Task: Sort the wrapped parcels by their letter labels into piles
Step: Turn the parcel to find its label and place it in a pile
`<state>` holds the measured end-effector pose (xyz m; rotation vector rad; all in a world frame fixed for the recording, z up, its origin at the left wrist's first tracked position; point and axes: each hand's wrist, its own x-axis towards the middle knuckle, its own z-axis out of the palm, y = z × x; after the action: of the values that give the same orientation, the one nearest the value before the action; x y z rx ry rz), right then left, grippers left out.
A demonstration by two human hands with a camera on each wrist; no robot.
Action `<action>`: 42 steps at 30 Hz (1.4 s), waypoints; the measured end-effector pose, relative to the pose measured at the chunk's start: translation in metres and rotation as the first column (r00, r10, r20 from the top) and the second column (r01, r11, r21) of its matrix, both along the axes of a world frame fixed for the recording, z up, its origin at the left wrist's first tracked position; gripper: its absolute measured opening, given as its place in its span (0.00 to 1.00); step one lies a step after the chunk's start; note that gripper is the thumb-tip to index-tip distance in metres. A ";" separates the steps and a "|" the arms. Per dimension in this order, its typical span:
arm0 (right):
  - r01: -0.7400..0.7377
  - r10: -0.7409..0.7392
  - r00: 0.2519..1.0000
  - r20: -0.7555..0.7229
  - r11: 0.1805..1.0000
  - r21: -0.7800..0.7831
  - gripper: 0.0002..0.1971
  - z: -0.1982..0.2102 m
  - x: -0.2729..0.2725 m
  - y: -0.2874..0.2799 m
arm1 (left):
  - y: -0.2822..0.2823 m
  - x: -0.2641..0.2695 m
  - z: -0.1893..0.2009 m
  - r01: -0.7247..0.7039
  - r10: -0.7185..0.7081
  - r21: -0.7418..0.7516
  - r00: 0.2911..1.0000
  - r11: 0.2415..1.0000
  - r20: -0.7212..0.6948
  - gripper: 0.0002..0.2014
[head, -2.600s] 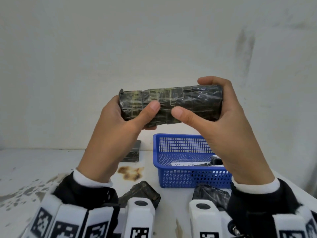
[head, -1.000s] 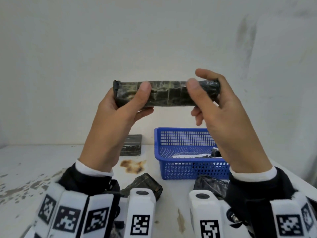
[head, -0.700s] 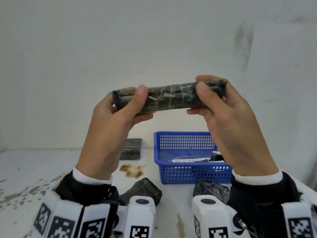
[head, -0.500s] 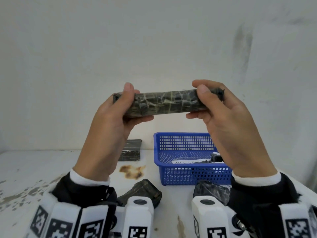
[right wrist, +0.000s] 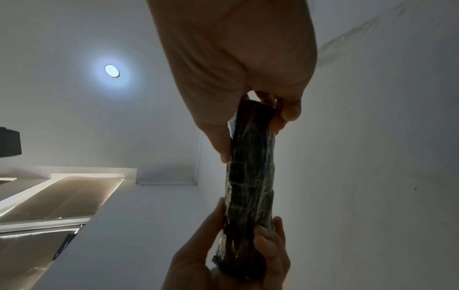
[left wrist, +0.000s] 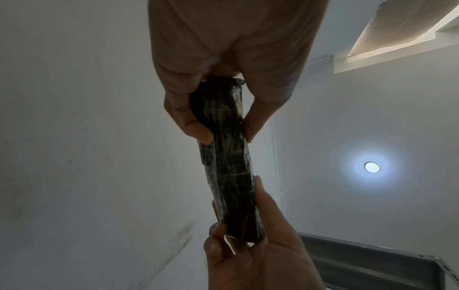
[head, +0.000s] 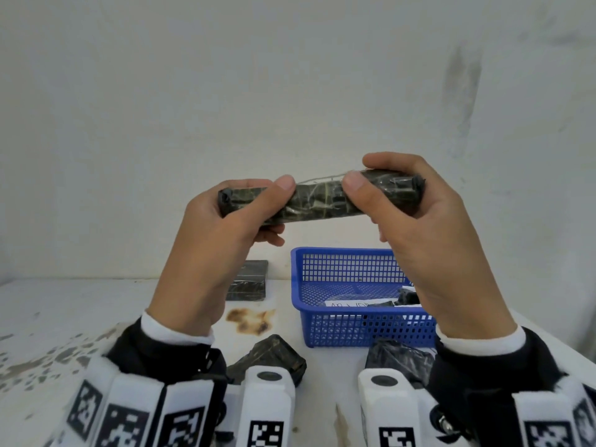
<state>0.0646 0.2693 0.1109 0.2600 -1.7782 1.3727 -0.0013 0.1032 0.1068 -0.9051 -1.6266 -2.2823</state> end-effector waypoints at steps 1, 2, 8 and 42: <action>0.004 -0.004 1.000 -0.002 1.000 0.003 0.22 0.000 0.000 -0.001 | 0.000 0.000 0.000 -0.004 0.004 0.003 1.000 1.000 0.005 0.24; 0.010 -0.010 1.000 -0.003 1.000 0.003 0.23 0.000 0.001 -0.001 | 0.001 0.001 0.000 -0.009 0.009 0.003 1.000 1.000 0.008 0.25; 0.057 -0.056 0.998 0.011 0.998 -0.016 0.38 -0.001 -0.002 0.001 | 0.002 -0.003 -0.001 -0.041 0.041 0.011 0.998 0.999 0.041 0.36; -0.039 0.036 0.998 0.046 0.997 0.073 0.14 0.002 0.006 0.002 | -0.001 0.003 0.001 -0.051 0.053 0.038 0.998 0.998 -0.045 0.12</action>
<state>0.0703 0.2715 0.1126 0.3055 -1.8724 1.3502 0.0013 0.1018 0.1076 -0.8894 -1.5657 -2.2321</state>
